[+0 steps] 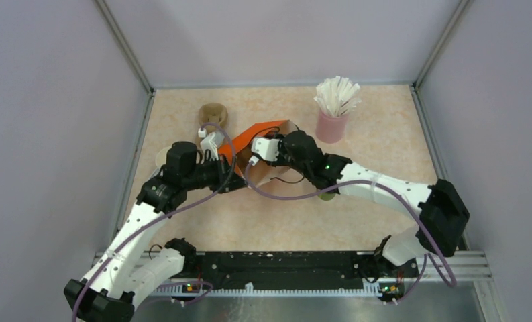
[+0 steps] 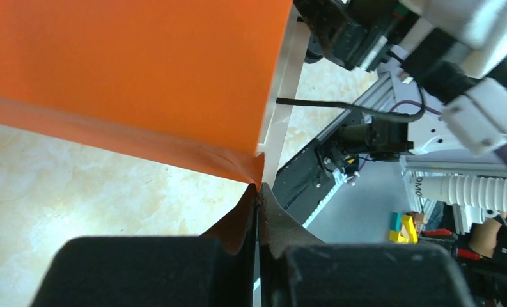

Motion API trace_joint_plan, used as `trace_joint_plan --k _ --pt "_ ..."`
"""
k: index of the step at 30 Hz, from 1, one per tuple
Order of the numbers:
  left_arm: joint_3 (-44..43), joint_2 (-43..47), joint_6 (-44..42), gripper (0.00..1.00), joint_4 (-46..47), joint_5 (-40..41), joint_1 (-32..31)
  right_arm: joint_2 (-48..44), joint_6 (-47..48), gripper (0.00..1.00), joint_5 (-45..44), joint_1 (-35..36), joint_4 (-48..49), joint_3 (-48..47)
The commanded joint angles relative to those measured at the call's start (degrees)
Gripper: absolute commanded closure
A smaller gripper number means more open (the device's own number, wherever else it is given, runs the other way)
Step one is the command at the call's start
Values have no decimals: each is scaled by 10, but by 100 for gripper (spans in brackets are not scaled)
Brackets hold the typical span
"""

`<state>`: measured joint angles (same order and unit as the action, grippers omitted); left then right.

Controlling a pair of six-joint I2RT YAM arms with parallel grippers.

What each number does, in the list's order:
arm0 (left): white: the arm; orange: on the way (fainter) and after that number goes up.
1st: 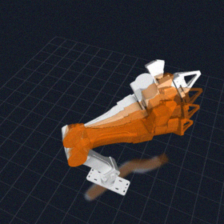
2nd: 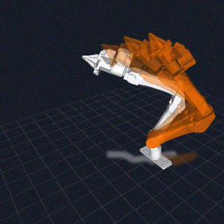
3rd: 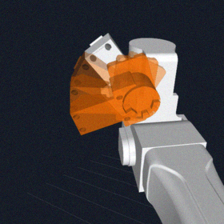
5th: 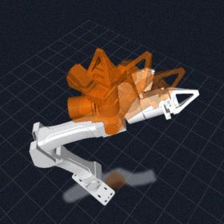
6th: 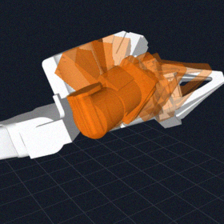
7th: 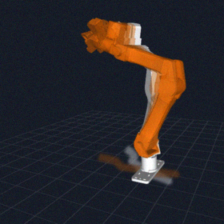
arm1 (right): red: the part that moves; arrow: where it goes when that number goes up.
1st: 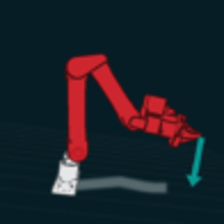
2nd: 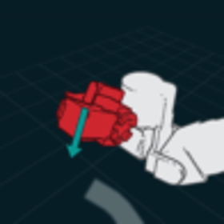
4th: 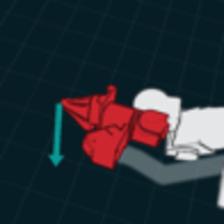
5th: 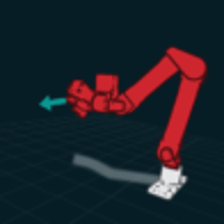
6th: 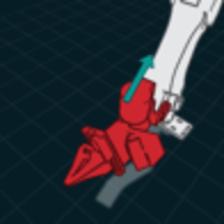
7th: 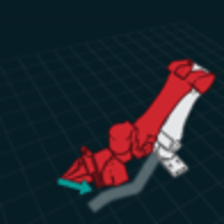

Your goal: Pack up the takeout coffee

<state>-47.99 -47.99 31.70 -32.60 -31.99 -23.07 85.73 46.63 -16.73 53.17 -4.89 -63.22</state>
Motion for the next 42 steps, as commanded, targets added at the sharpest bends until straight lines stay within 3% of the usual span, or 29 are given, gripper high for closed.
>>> trace_joint_plan --k 1,11,18,21,25,29,31,36,42 --pt "-41 -7 14 96 20 -46 -1 -65 -42 54 15 0 -55 5" --pt "-57 -16 21 97 6 -45 -1 -140 -158 49 119 2 -158 -63" --pt "-73 -25 25 97 9 -50 -1 -149 -278 45 123 2 -254 -156" --pt "-72 -30 16 97 13 -63 -1 -151 -254 53 138 4 -266 -143" --pt "-40 -22 -15 96 43 -114 -1 -162 -144 65 187 8 -234 -120" --pt "-18 -9 -24 96 52 -155 -1 -137 -56 68 195 12 -238 -139" --pt "-13 -2 -25 96 55 -170 -1 -125 -83 68 173 11 -233 -165" --pt "-19 4 -31 96 44 -154 -1 -127 -224 44 94 6 -228 -247" --pt "-33 -6 -39 96 39 -150 0 -158 -390 35 -18 6 -266 -246"
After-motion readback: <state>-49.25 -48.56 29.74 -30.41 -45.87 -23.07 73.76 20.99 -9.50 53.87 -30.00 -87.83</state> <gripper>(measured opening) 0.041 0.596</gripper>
